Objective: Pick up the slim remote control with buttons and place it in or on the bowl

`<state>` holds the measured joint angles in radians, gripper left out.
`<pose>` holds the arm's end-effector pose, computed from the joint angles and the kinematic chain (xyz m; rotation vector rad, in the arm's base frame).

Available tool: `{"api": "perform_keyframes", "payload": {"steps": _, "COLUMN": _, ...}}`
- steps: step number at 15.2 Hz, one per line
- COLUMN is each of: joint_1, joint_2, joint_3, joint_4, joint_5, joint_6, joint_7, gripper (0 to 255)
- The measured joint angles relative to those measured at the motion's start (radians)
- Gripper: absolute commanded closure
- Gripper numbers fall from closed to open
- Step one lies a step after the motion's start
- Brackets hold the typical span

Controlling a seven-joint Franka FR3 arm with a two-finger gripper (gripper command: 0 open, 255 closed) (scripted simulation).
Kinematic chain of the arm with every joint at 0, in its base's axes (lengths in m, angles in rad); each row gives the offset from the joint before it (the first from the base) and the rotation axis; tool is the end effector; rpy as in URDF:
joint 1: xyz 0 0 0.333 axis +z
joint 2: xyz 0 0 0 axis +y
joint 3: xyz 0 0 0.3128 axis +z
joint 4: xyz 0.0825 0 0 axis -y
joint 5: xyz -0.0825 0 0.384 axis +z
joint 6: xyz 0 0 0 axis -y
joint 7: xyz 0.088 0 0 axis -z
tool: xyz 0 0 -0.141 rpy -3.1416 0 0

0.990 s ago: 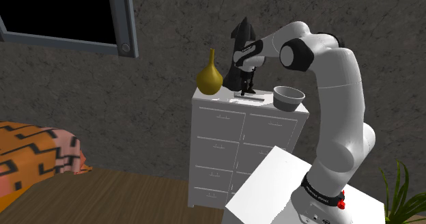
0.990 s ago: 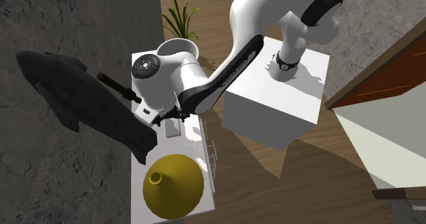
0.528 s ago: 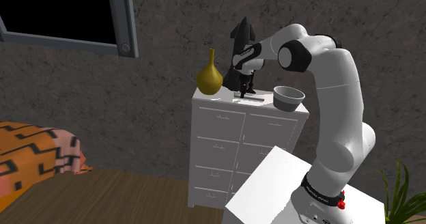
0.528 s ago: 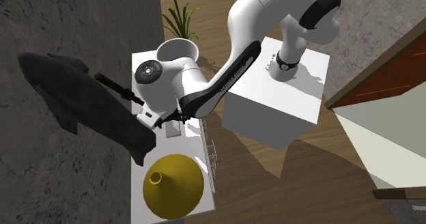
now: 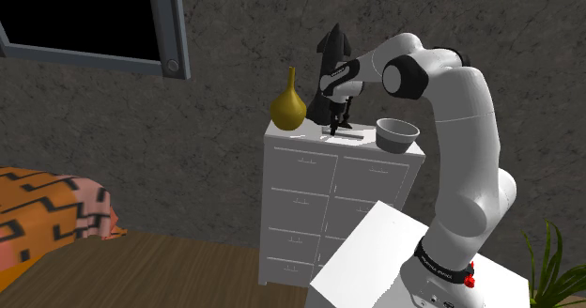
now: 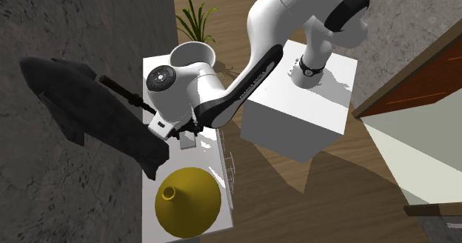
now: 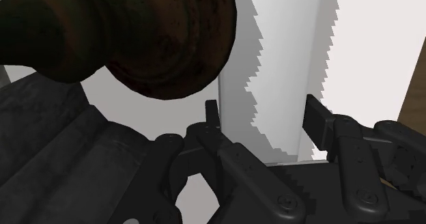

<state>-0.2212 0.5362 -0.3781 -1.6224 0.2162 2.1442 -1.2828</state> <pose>0.5875 -0.3511 0.2940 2.9671 0.9490 0.0180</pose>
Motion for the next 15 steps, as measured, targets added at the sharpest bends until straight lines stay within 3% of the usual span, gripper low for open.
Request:
{"api": "perform_keyframes", "payload": {"steps": 6, "joint_1": 0.001, "joint_2": -0.004, "joint_3": -0.001, "joint_4": 0.0, "joint_5": -0.002, "joint_6": -0.004, "joint_7": 0.001, "gripper": 255}}
{"api": "perform_keyframes", "payload": {"steps": 15, "joint_1": 0.008, "joint_2": -0.052, "joint_3": -0.013, "joint_4": 0.041, "joint_5": -0.024, "joint_6": -0.092, "joint_7": 0.015, "gripper": 255}}
